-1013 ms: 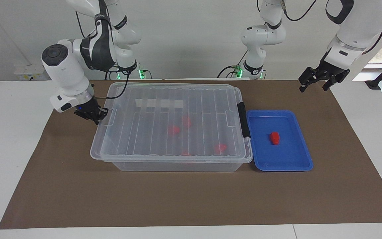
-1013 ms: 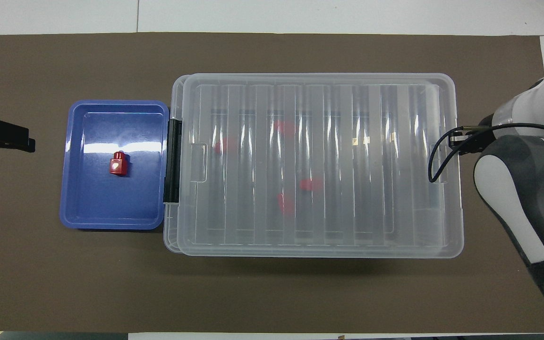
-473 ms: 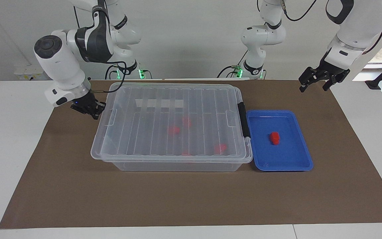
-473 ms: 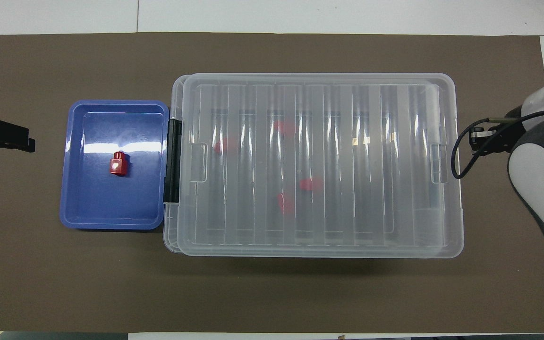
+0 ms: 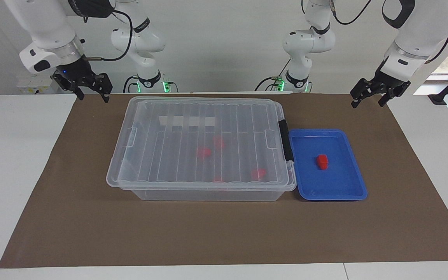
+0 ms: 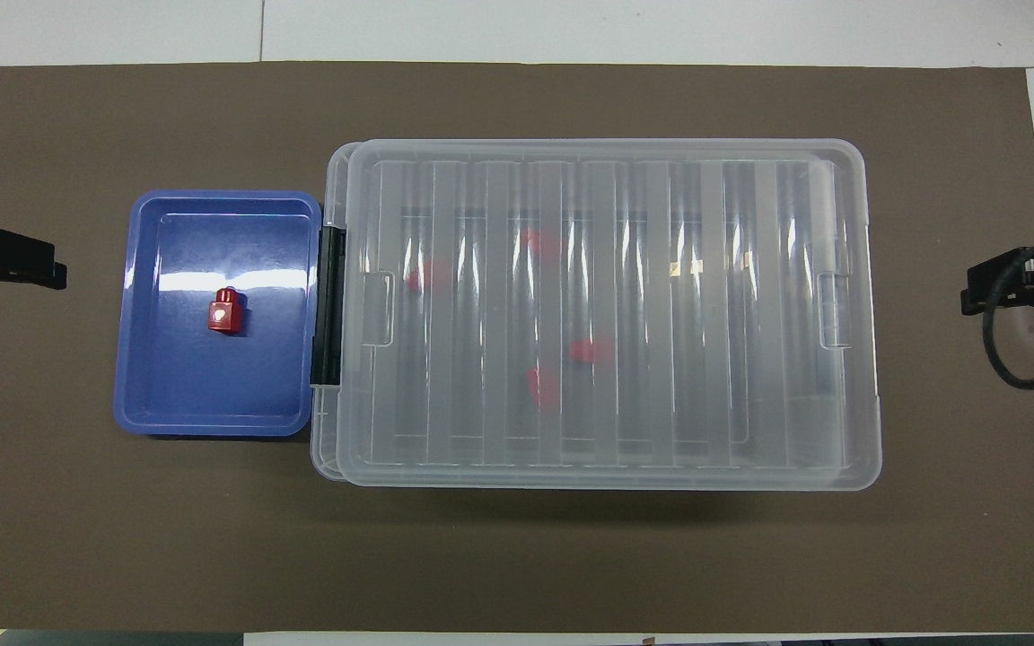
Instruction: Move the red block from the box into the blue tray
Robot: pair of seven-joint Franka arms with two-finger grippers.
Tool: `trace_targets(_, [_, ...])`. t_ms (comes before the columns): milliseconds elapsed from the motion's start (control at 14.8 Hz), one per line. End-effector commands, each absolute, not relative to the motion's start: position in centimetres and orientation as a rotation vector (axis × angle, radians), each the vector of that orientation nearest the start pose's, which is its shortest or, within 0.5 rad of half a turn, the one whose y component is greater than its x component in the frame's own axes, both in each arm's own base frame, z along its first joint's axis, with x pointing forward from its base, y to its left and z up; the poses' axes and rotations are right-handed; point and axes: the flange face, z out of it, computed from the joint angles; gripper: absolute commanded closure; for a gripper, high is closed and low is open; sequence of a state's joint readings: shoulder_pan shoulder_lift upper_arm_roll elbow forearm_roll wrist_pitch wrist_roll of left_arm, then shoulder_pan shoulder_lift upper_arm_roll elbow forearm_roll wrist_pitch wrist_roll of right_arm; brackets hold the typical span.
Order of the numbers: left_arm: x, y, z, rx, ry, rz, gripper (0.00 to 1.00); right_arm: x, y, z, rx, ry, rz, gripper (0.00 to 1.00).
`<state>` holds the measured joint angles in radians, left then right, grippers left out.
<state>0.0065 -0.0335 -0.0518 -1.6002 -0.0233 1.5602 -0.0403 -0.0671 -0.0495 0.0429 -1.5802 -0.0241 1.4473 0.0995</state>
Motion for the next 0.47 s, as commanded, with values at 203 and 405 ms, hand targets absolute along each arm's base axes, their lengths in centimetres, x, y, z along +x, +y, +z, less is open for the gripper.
trace_targets(203, [53.5,-2.6,63.1,-3.164,0.005,0.019,0.00,52.7,-0.6,63.1,-3.161,0.173,0.176,0.00])
trace_targets(405, [53.6,-2.4,63.2,-3.164,0.001,0.016,0.00,52.8,-0.7,63.1,-3.153,0.176,0.161,0.00])
